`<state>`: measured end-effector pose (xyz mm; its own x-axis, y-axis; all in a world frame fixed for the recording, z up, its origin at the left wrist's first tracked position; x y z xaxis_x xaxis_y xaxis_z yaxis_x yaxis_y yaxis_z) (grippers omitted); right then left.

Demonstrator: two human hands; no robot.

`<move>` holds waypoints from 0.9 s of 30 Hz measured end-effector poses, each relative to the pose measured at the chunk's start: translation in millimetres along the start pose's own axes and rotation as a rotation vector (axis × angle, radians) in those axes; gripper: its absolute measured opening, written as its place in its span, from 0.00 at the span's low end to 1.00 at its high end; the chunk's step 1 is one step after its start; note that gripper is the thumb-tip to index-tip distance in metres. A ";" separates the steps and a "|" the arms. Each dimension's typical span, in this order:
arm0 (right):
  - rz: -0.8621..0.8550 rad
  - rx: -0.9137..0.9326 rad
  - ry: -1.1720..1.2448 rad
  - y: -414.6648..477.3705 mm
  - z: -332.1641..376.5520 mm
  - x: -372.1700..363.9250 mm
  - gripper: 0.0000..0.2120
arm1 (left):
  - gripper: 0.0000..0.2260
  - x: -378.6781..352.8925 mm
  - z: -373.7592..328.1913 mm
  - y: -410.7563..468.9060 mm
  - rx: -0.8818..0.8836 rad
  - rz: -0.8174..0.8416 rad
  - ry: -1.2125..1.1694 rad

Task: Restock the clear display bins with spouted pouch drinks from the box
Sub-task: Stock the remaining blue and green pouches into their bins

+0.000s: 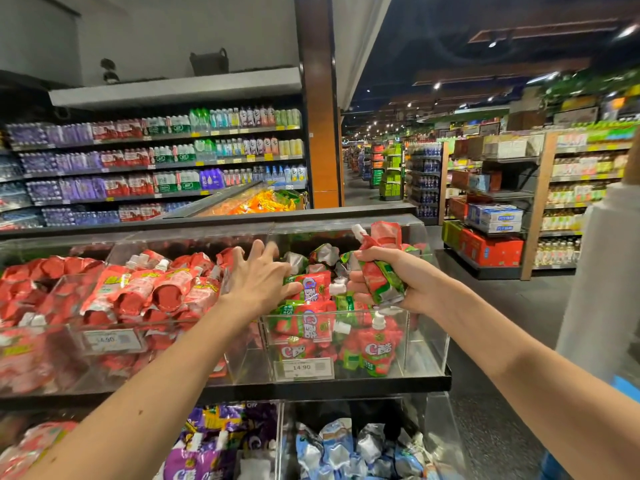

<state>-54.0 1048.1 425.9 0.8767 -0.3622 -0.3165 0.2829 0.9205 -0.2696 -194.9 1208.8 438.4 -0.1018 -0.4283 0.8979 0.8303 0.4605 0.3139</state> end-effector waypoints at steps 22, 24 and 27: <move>-0.420 0.279 -0.133 -17.7 30.5 32.5 0.32 | 0.13 46.1 -67.6 15.8 -0.032 0.020 -1.415; -0.498 0.310 -0.111 -23.5 38.4 49.8 0.26 | 0.11 37.5 -70.6 18.8 -0.083 0.090 -1.283; -0.500 0.277 -0.163 -27.3 37.4 57.8 0.18 | 0.09 25.6 -85.4 21.1 -0.192 0.216 -1.130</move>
<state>3.5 1007.5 449.0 0.6531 -0.7547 -0.0630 0.7488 0.6559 -0.0954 -133.1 1141.2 441.6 -0.2978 0.6253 0.7213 0.9495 0.2726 0.1556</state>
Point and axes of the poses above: each hand's wrist, its own y-axis towards the middle knuckle, its own x-axis out of the back of the hand, z = x × y, the point moved 6 cm from there along y, towards the middle knuckle, and after that the axes turned 10 degrees about -x, right-handed, at the moved point
